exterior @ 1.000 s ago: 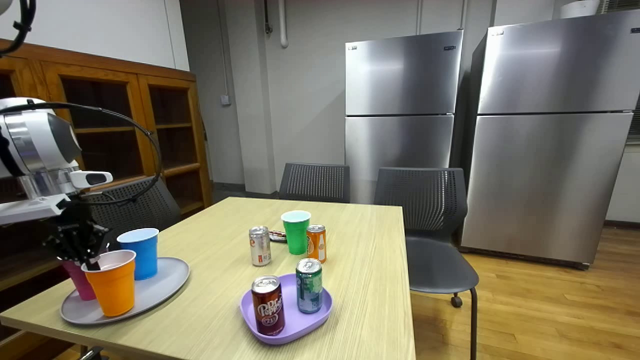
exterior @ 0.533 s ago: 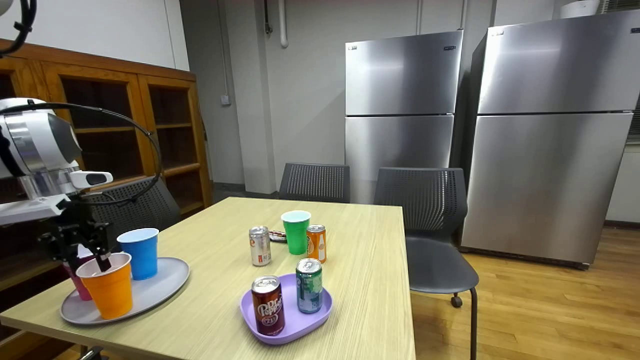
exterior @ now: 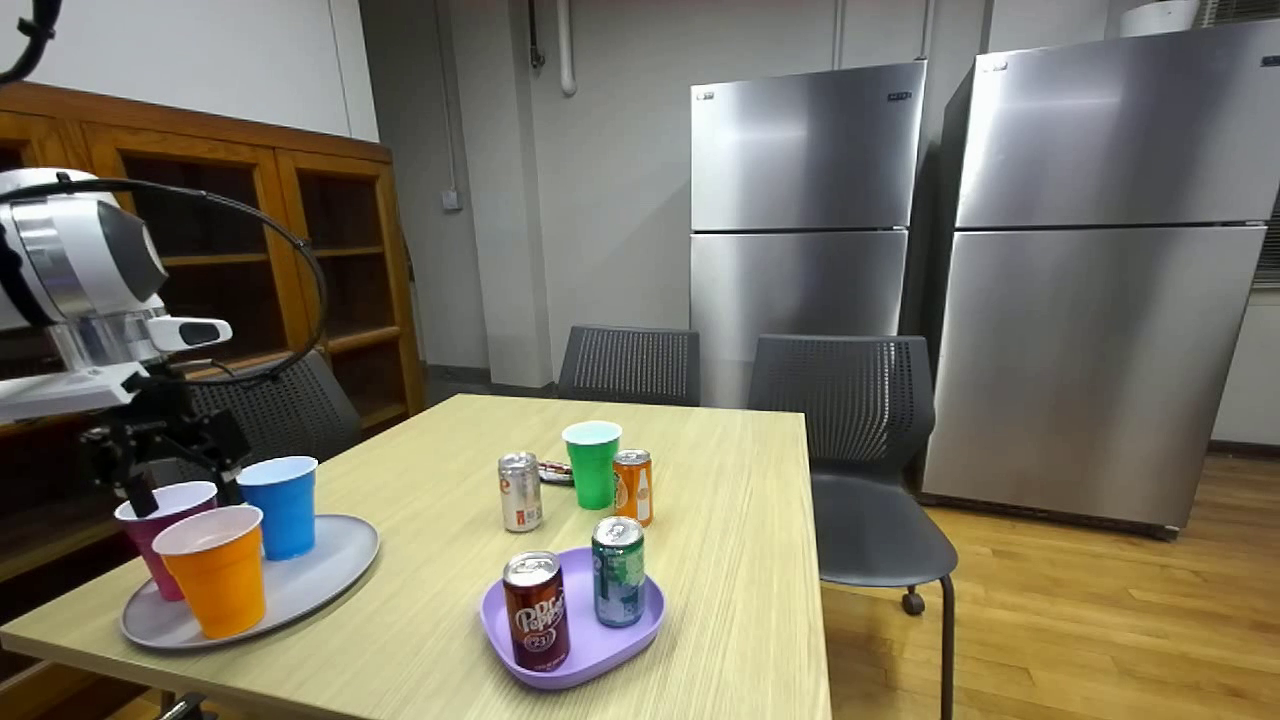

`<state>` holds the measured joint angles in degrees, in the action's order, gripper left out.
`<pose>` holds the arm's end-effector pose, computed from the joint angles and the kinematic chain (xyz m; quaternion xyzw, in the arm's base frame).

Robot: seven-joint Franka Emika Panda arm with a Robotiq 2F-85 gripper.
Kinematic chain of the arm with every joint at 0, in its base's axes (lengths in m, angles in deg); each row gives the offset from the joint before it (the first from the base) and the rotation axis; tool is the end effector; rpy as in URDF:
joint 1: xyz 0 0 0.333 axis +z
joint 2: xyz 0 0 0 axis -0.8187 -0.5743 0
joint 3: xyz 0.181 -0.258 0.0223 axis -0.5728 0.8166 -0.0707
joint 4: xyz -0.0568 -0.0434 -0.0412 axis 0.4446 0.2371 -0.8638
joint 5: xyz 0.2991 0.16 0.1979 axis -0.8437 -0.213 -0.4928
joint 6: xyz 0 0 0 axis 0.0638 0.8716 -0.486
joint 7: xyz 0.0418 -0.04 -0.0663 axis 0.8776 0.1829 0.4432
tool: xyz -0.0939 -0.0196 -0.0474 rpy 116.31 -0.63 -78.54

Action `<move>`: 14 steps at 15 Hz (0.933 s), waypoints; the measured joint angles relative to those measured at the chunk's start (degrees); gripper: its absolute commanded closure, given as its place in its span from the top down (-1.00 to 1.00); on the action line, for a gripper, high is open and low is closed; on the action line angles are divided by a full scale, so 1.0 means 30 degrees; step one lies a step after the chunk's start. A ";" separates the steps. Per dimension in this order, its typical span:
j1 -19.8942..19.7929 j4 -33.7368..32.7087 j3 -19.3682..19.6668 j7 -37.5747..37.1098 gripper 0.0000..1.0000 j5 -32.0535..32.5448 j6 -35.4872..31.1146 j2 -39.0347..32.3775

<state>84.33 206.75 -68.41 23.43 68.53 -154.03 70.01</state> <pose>0.3866 0.3128 0.2006 0.9826 0.1747 0.0210 0.0601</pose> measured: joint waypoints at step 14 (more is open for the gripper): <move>-0.3735 -0.2588 0.1351 0.1216 1.00 -0.1079 0.3681 0.0956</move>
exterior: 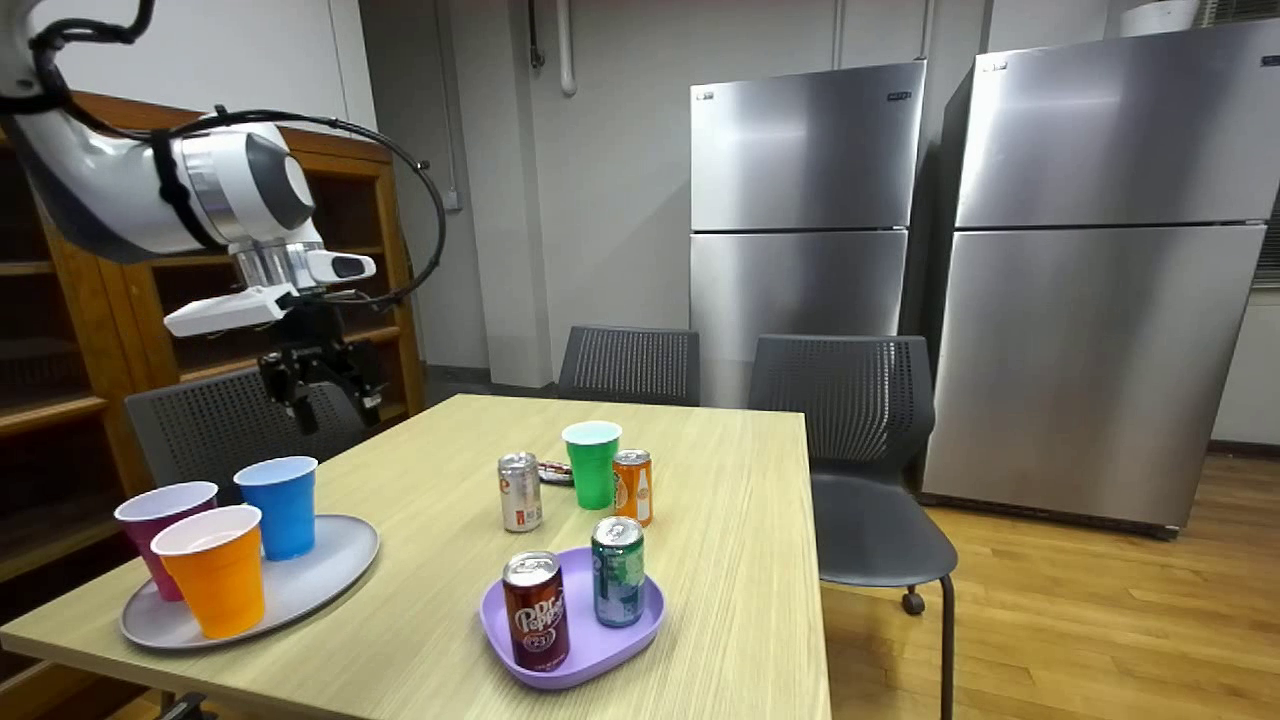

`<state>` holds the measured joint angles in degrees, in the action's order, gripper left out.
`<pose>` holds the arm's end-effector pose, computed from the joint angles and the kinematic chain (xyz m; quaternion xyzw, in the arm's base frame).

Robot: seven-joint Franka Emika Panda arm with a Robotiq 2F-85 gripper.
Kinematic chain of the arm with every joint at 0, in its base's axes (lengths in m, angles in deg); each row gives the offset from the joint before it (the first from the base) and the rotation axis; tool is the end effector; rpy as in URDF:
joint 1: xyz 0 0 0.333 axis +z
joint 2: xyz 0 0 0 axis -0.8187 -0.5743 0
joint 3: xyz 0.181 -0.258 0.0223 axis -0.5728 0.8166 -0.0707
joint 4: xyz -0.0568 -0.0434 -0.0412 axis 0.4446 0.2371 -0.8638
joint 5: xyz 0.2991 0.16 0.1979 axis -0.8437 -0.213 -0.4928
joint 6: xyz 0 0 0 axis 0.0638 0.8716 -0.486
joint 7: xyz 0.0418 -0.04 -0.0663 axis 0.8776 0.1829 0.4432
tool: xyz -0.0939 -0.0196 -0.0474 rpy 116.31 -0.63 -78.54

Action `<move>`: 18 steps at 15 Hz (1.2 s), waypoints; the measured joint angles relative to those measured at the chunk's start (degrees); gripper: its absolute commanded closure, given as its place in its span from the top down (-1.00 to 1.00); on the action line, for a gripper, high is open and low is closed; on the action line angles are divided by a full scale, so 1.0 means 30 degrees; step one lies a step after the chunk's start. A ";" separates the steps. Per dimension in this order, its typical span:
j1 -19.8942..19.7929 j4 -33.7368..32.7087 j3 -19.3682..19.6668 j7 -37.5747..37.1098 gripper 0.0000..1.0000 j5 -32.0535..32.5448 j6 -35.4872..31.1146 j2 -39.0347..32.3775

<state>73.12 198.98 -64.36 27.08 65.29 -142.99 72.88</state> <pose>0.4943 0.2043 0.2583 0.9957 0.0366 0.0139 0.0835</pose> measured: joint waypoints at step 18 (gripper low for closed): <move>-0.2849 -0.7937 0.2319 0.1274 1.00 -0.2519 0.2226 -0.6866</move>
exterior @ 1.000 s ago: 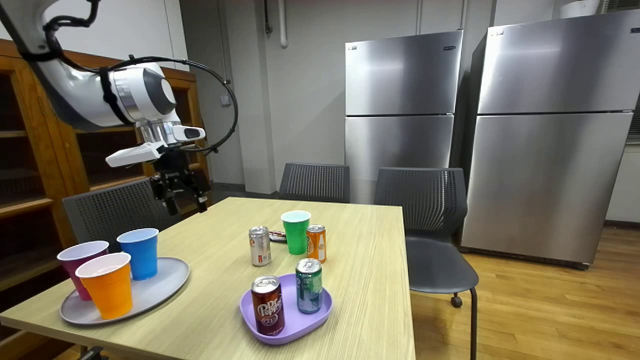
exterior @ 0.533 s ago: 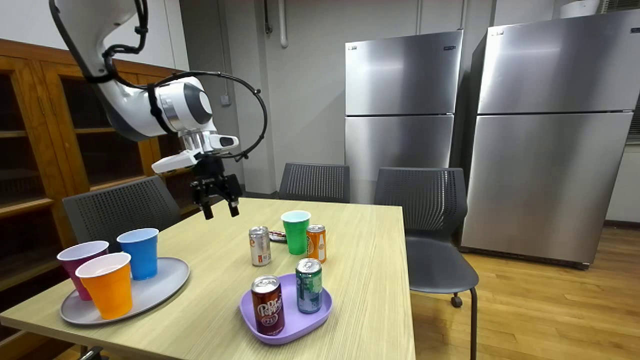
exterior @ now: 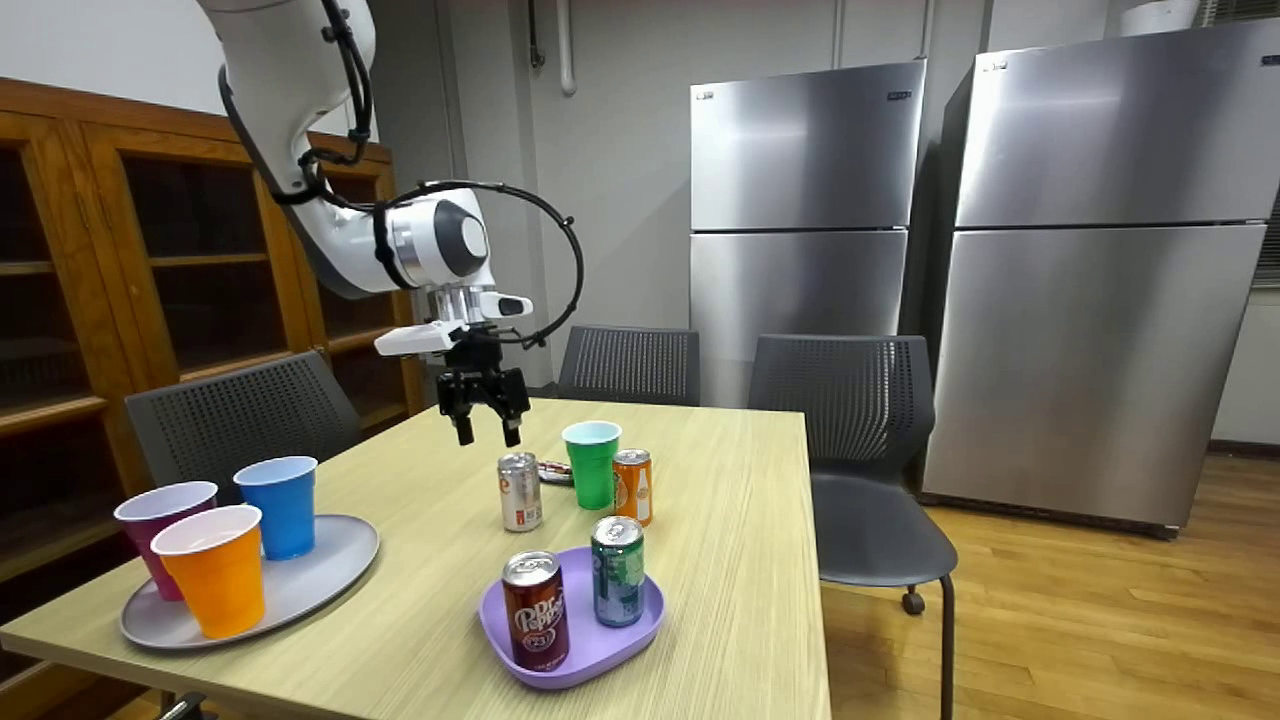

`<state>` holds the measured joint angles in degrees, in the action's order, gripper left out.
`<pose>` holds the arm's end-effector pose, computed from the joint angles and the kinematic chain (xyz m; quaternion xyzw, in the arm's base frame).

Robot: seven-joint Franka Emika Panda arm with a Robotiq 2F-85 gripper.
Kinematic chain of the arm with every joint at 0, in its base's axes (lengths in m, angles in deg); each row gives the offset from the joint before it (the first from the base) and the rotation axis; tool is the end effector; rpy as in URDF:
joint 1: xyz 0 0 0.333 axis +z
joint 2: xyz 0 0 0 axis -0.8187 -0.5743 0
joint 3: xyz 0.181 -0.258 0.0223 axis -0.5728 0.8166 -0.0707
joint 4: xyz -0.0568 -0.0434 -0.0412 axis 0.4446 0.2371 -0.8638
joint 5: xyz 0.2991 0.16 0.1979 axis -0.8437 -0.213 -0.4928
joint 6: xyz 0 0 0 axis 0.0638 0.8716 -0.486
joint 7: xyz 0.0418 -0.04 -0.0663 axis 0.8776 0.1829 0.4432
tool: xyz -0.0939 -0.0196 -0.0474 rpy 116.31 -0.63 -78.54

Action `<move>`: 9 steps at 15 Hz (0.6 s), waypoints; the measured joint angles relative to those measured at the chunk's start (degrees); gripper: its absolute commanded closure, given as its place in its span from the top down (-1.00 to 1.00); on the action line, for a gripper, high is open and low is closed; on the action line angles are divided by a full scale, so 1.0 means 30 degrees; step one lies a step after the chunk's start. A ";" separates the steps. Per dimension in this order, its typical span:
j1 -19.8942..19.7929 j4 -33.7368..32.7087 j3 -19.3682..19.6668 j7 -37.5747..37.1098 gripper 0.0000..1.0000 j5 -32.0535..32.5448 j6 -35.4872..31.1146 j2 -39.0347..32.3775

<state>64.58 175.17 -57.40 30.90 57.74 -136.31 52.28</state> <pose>0.6291 0.0762 0.1990 0.9895 -0.1160 -0.0352 0.0791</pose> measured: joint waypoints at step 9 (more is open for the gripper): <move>-0.0820 -0.2044 0.0001 0.1895 1.00 -0.1992 -0.0082 -0.1782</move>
